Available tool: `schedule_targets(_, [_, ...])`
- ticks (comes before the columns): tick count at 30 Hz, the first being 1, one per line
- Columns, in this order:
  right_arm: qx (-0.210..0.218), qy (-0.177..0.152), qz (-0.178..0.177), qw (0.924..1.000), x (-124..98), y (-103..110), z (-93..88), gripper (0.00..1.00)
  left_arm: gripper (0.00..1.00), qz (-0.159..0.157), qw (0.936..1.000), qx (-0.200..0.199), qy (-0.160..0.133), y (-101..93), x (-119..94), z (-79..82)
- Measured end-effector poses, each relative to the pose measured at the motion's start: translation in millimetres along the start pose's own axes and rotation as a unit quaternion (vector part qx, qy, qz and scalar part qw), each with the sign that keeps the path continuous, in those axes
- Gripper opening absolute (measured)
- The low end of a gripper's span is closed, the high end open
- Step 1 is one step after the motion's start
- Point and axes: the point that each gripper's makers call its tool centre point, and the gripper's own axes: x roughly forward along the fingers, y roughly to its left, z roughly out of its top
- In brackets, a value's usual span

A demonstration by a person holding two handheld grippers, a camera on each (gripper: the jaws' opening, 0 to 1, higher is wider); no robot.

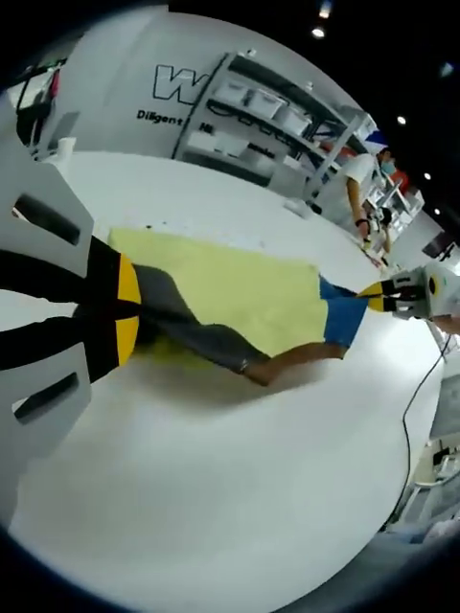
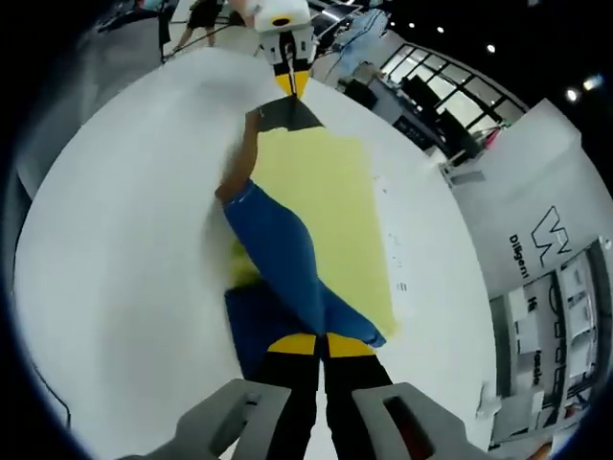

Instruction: Fold the garment on the visible template until the final outline fits inside the template.

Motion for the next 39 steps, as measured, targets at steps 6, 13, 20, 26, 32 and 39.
schedule_targets(6, [0.033, -0.029, -0.024, 0.9987, -35, -19, 20.6, 0.00, 0.04, 0.020, 0.9992, -0.030, -0.017, 19.9, -32, 17.2])
schedule_targets(13, [0.051, -0.053, -0.053, 0.9959, -79, -37, 49.8, 0.00, 0.04, 0.048, 0.9936, -0.092, -0.045, 48.4, -77, 44.0])
schedule_targets(20, [0.045, -0.071, -0.075, 0.9936, -122, -42, 75.9, 0.00, 0.04, 0.059, 0.9876, -0.128, -0.068, 65.9, -122, 68.3])
schedule_targets(26, [0.055, -0.078, -0.071, 0.9929, -144, -19, 85.7, 0.00, 0.04, 0.044, 0.9835, -0.156, -0.081, 48.5, -142, 79.7])
schedule_targets(32, [0.060, -0.086, -0.046, 0.9934, -163, 24, 93.9, 0.00, 0.04, 0.003, 0.9807, -0.175, -0.087, 2.8, -163, 83.8])
schedule_targets(39, [0.082, -0.095, 0.016, 0.9919, -183, 92, 100.5, 0.00, 0.04, -0.056, 0.9696, -0.214, -0.105, -61.7, -192, 98.0])
